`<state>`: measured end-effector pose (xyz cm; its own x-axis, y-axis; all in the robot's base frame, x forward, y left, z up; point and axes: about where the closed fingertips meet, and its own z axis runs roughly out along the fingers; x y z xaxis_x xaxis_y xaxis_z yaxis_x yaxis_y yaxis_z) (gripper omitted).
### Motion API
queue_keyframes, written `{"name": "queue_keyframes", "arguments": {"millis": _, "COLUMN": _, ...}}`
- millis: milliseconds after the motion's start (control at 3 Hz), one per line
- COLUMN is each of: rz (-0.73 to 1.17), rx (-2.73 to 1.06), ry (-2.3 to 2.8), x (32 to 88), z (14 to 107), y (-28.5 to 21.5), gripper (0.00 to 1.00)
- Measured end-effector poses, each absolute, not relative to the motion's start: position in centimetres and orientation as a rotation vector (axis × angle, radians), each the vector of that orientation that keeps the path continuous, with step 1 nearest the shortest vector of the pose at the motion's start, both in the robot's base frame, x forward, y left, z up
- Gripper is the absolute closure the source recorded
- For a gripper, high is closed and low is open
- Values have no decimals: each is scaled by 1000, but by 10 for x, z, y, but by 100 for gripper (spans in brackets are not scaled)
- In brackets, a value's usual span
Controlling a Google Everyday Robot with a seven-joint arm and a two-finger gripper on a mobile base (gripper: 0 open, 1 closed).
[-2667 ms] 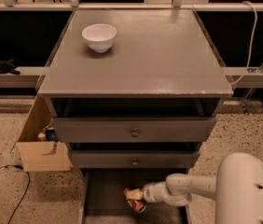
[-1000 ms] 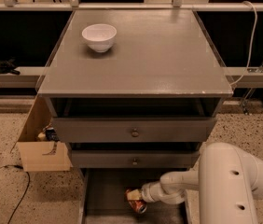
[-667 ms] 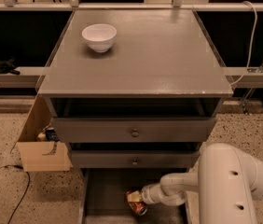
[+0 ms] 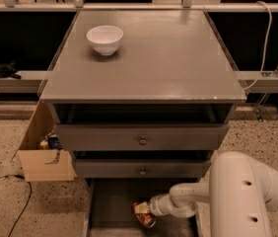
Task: Place coke can into bottom drawer
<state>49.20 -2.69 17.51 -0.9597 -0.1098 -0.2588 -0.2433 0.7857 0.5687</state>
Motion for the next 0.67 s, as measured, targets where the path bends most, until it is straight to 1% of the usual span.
{"name": "queue_keyframes", "arguments": {"millis": 333, "rz": 923, "rx": -277, "ry": 2765, "x": 492, "z": 175, "y": -27, "gripper": 57}}
{"name": "queue_keyframes", "arguments": {"millis": 667, "rz": 923, "rx": -277, "ry": 2765, "x": 492, "z": 175, "y": -27, "gripper": 35}}
